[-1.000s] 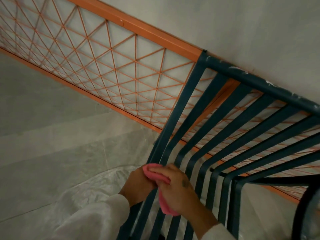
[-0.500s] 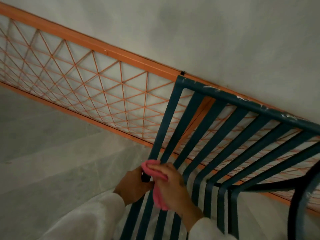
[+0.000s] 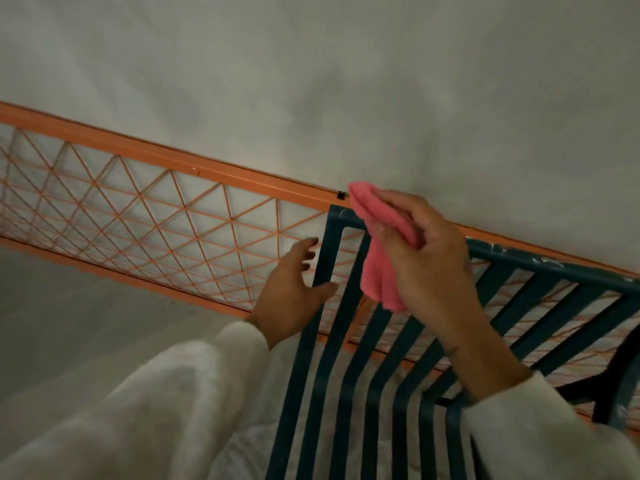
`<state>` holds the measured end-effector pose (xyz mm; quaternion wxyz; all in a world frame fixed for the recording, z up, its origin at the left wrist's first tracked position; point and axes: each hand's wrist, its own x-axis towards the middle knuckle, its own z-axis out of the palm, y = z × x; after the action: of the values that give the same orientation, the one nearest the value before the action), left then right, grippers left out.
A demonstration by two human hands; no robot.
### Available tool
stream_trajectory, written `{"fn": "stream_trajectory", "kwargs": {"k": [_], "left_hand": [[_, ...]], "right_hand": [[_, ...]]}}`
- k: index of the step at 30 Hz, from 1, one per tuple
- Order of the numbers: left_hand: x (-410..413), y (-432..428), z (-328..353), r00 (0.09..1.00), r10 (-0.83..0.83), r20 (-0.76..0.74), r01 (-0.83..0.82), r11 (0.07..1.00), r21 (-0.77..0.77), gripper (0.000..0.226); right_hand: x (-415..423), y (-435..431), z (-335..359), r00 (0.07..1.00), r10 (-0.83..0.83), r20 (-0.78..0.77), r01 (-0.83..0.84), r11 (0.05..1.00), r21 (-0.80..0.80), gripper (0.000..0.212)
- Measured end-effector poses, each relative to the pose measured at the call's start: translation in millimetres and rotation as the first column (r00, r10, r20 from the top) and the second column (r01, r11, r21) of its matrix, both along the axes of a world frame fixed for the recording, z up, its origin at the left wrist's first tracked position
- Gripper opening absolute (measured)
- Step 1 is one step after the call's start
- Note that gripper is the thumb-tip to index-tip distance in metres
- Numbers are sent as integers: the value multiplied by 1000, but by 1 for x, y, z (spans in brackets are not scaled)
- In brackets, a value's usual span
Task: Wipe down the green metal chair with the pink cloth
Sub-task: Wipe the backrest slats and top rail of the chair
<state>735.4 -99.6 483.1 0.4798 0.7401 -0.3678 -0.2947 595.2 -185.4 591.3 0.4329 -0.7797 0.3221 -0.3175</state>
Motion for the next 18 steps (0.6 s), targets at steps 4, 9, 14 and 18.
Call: {"fn": "stream_trajectory", "kwargs": {"k": [4, 9, 14, 18], "left_hand": [[16, -40, 28, 1000, -29, 2, 29, 997, -74, 59], [21, -47, 37, 993, -70, -100, 60, 994, -96, 35], [24, -48, 35, 995, -95, -28, 94, 995, -42, 34], [25, -43, 36, 993, -109, -44, 105, 992, -74, 33]], "right_hand": [[38, -18, 7, 966, 29, -258, -122, 928, -353, 41], [37, -25, -18, 882, 80, -464, -299, 856, -421, 43], [-1, -40, -3, 889, 51, -454, -217, 921, -322, 32], [19, -30, 6, 929, 49, -368, -150, 957, -250, 31]]}}
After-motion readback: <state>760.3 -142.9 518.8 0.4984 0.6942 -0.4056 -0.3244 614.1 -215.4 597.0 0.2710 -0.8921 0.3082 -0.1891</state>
